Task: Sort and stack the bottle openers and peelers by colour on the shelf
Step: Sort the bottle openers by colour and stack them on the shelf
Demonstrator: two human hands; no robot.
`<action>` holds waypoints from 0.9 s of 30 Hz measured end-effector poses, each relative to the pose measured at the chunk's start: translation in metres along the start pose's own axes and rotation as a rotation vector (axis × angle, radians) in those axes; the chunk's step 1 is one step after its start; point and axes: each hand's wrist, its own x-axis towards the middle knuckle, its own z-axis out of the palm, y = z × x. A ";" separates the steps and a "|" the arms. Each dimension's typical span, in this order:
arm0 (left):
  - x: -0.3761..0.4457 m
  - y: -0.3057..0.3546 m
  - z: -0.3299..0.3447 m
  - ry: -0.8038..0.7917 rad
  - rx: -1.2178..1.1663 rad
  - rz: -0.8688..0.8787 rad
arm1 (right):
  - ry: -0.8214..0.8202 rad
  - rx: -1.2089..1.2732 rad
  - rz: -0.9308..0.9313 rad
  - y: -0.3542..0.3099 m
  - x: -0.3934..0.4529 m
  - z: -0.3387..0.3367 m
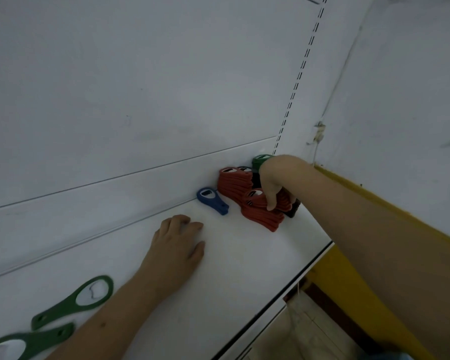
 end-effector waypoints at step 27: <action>0.001 0.001 0.000 -0.004 0.025 -0.002 | 0.166 0.193 -0.043 0.007 0.028 0.023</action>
